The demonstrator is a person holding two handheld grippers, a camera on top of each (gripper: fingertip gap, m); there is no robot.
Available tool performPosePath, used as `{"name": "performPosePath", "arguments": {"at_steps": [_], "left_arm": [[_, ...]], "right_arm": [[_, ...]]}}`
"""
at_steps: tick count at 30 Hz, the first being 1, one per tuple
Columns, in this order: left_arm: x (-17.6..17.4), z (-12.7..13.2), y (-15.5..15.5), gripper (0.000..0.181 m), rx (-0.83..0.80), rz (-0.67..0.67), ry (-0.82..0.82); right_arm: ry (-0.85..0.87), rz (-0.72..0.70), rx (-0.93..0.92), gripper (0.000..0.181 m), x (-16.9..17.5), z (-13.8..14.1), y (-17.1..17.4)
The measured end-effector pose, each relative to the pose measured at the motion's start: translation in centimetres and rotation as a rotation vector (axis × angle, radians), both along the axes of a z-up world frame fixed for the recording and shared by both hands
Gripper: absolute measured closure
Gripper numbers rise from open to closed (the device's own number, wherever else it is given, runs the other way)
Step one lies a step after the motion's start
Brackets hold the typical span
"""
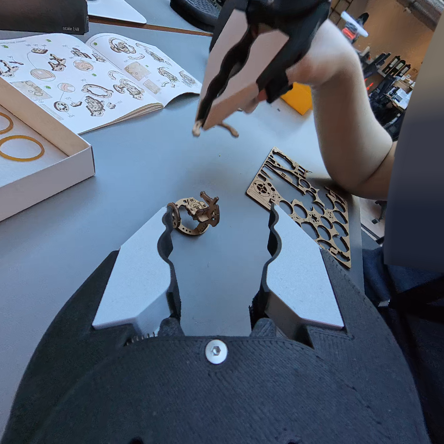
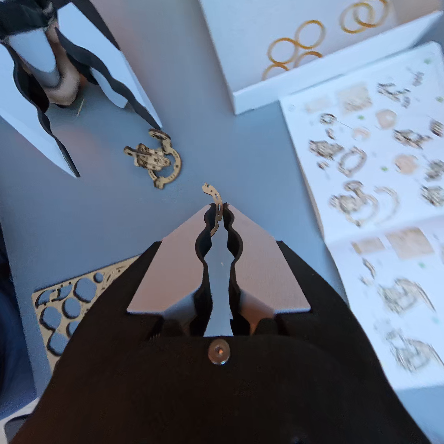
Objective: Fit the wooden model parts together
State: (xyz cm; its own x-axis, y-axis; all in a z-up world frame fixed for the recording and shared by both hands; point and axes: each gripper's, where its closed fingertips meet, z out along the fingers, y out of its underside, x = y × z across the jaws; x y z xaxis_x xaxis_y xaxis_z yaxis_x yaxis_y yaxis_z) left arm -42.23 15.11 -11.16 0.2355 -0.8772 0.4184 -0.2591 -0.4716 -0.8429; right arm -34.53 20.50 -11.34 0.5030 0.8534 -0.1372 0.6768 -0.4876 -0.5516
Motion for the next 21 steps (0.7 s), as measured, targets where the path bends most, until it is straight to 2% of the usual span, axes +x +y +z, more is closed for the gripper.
{"name": "performPosePath", "arguments": {"at_steps": [1,4,8,13,21], "left_arm": [[0.0,0.0,0.0,0.101,0.004,0.002,0.0],[0.1,-0.1,-0.2,0.101,0.0,-0.005,0.007],[0.1,-0.1,-0.3,0.101,0.004,-0.008,0.008],[0.1,-0.1,-0.4,0.102,0.002,-0.008,0.008],[0.1,-0.2,-0.4,0.102,0.003,-0.01,0.015]], "right_arm": [[0.007,-0.029,-0.001,0.177,1.2,0.8,0.2],[0.016,-0.107,0.024,0.177,4.4,2.9,0.7],[0.007,-0.17,0.048,0.177,7.1,3.9,1.0],[-0.004,-0.195,0.069,0.177,8.1,4.2,1.4],[-0.007,-0.168,0.054,0.177,7.4,3.8,1.0]]}}
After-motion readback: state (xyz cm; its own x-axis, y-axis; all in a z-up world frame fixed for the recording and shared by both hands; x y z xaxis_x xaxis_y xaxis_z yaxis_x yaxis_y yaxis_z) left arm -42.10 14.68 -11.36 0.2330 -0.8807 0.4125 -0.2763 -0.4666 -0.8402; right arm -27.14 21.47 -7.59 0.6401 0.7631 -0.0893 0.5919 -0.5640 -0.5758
